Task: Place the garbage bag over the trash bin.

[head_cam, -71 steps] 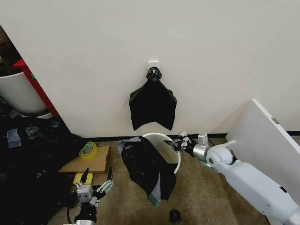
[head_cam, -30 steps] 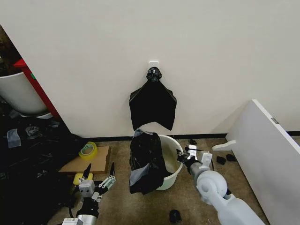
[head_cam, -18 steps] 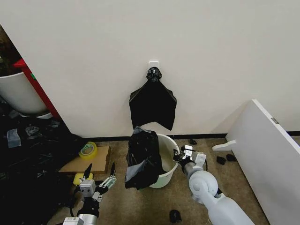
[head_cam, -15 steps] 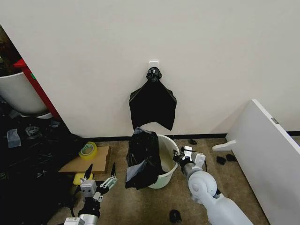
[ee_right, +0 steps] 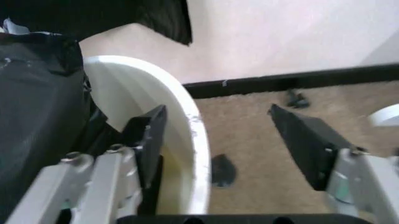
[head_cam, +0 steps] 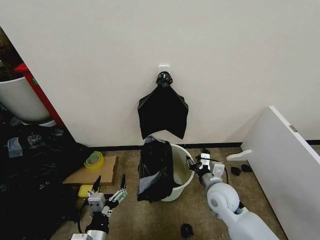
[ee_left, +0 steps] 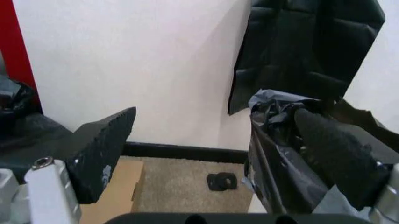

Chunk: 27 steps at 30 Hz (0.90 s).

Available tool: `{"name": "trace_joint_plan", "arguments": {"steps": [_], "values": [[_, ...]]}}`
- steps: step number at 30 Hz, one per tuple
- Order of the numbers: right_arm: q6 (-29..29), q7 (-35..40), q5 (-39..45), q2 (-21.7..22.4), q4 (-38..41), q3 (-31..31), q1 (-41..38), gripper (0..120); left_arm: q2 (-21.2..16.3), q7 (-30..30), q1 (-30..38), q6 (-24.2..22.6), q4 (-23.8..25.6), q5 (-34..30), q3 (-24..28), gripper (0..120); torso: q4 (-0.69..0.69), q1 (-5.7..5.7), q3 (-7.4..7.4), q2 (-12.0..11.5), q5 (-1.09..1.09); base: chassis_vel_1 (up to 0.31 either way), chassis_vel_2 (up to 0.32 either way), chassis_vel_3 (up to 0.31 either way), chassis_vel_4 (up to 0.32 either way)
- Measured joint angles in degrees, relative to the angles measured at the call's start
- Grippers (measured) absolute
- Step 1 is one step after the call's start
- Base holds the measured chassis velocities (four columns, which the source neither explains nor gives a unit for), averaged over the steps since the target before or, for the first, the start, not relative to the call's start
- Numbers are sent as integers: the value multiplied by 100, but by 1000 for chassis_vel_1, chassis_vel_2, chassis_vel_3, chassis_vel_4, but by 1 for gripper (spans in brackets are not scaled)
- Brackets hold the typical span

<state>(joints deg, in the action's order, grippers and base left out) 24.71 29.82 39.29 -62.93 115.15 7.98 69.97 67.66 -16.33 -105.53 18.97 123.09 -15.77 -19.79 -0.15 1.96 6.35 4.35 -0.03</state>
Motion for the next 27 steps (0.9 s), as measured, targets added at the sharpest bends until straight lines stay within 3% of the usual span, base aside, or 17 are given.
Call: {"name": "trace_joint_plan", "arguments": {"steps": [1, 4, 7, 11, 22, 27], "values": [[0, 0, 0, 0, 0, 0, 0, 65, 0, 0, 0, 0, 0, 0, 0, 100, 0, 0, 0, 0, 0, 0, 0, 0, 0], [17, -42, -311, 236, 493, 59, 172, 81, -7, -9, 20, -9, 2, 8, 13, 100, 0, 0, 0, 0, -1, 0, 0, 0, 0], [44, -150, -299, 342, 693, 35, 182, 85, -9, -18, 30, -16, 0, 23, 26, 100, -1, 0, 0, 0, -1, 0, 0, 0, 0], [420, -392, 598, 440, 1240, -389, -196, 100, 5, -53, 69, -81, -21, 91, 121, 100, 2, 0, 0, 0, -2, 0, 0, 0, 0], [1079, -407, 1382, 242, 824, -1392, -1186, 99, 75, -81, 163, -119, -153, 114, 230, 100, 1, 0, 1, 0, -2, 0, 0, 0, 0], [1274, -296, 1301, 202, 494, -1626, -1407, 84, 89, -82, 205, -119, -178, 115, 259, 100, 1, 0, 1, 0, -2, 0, 0, 0, 0]]}}
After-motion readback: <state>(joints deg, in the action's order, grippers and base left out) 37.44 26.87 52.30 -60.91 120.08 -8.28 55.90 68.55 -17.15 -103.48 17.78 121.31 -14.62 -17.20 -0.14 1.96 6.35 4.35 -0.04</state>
